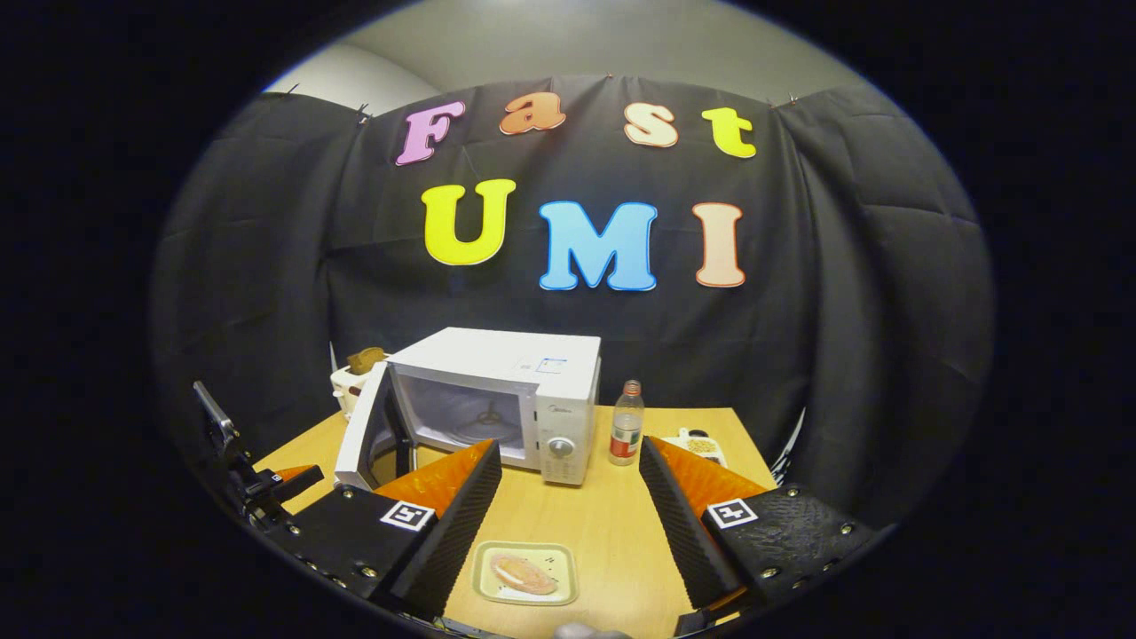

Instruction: Open the microwave oven with the left hand, put the food in, and close the microwave oven.

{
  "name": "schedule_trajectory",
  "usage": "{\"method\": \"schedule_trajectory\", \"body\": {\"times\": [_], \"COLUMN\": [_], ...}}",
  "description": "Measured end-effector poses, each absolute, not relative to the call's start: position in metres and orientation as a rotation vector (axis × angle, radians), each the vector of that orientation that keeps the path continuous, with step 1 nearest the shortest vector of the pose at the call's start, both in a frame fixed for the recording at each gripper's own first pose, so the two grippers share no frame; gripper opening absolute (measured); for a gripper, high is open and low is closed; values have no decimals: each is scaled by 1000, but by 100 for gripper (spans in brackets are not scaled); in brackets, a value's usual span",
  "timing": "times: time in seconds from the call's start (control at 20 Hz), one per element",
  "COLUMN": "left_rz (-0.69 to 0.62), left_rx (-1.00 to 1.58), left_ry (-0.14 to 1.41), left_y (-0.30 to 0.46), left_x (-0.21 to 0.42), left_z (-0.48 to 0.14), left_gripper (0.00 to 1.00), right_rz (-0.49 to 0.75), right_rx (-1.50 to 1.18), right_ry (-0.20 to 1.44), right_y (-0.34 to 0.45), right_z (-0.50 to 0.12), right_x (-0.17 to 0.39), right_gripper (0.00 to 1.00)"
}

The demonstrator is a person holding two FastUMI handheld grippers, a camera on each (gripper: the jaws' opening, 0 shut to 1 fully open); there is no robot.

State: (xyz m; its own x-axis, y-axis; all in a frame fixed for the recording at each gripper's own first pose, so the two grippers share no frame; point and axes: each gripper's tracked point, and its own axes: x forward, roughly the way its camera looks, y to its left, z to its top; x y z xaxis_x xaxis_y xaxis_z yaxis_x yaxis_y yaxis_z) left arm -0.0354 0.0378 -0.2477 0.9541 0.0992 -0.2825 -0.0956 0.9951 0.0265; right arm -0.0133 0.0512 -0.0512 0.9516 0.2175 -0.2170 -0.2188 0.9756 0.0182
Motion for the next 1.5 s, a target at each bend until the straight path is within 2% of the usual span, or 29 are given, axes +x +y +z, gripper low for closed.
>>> {"method": "schedule_trajectory", "body": {"times": [0.05, 0.1, 0.35, 0.4, 0.45, 0.6, 0.7, 0.9, 1.2, 1.5], "left_rz": [116, 123, 198, 224, 253, 302, 322, 300, 237, 177], "left_rx": [21, 33, 61, 61, 61, 56, 57, 61, 56, 40], "left_ry": [290, 291, 284, 290, 290, 262, 248, 226, 161, 118], "left_y": [49, 57, 113, 129, 144, 177, 188, 178, 141, 103], "left_x": [-43, -52, -87, -92, -96, -103, -102, -112, -117, -89], "left_z": [-247, -246, -238, -238, -237, -222, -212, -190, -128, -95], "left_gripper": [96, 99, 91, 95, 91, 95, 91, 90, 90, 90], "right_rz": [239, 259, 336, 344, 350, 356, 364, 358, 380, 491], "right_rx": [-8, -7, 5, 6, 5, 3, -10, -104, -291, -413], "right_ry": [219, 219, 227, 228, 231, 226, 221, 248, 426, 525], "right_y": [60, 68, 105, 109, 112, 118, 120, 102, 76, 91], "right_z": [-52, -52, -60, -61, -64, -66, -71, -106, -217, -294], "right_x": [-13, -15, -18, -18, -18, -13, -11, -8, -21, -29], "right_gripper": [96, 96, 96, 96, 96, 96, 96, 96, 96, 96]}}
